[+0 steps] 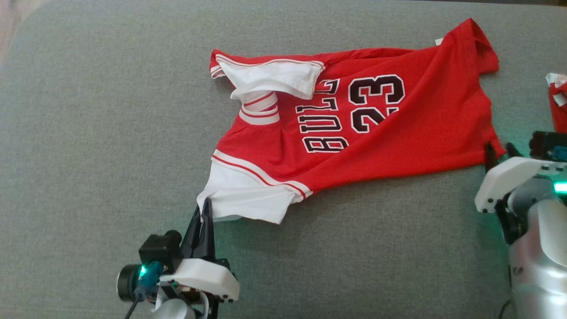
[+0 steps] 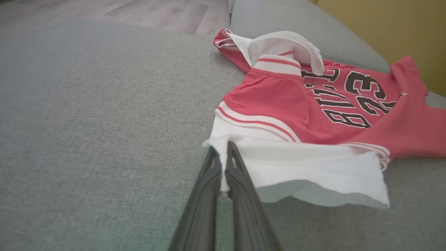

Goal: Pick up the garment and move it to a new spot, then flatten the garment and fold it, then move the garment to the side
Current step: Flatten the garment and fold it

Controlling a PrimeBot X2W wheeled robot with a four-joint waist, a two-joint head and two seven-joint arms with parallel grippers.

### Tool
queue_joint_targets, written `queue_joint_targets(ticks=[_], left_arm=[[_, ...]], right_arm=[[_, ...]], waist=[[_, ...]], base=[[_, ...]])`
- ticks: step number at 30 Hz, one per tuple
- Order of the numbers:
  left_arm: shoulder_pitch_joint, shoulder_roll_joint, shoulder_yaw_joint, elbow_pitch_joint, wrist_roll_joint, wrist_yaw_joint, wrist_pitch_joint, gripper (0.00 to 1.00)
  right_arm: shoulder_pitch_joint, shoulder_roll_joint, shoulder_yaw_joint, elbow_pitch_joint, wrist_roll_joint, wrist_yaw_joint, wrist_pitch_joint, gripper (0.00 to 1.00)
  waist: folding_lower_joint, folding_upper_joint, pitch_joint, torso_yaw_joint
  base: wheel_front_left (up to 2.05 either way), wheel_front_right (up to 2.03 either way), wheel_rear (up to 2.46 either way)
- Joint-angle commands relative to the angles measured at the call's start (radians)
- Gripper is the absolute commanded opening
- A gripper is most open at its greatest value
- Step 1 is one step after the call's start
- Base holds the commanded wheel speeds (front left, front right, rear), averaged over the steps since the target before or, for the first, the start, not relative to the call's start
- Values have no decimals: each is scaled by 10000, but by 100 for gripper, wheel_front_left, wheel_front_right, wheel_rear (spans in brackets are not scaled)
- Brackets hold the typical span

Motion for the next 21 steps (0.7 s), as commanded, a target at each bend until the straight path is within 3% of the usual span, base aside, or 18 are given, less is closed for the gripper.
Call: queue_joint_targets(ticks=[1,3,12,21], left_arm=[[-385,203,454,-359,32,91,-162,0],[-394,212,484,-407,15,104,-193,0],[-784,469,695,-955,29,39,-272,0],[-2046,1438,1145,-2709,429,24,320,0]], right_arm=[[-138,-69,405,93,200,-7,264,21],[-150,-23,544,163,437,-7,395,1],[-82,49,1244,-878,1621,-7,-38,0],[289,-109,1413,-4062,2404,-7,-340,0]], waist=[[-1,0,-29,-24],[-1,0,-96,-72],[-1,0,-718,-364],[-1,0,-1933,-672]], base=[[0,0,0],[0,0,0],[0,0,0],[0,0,0]])
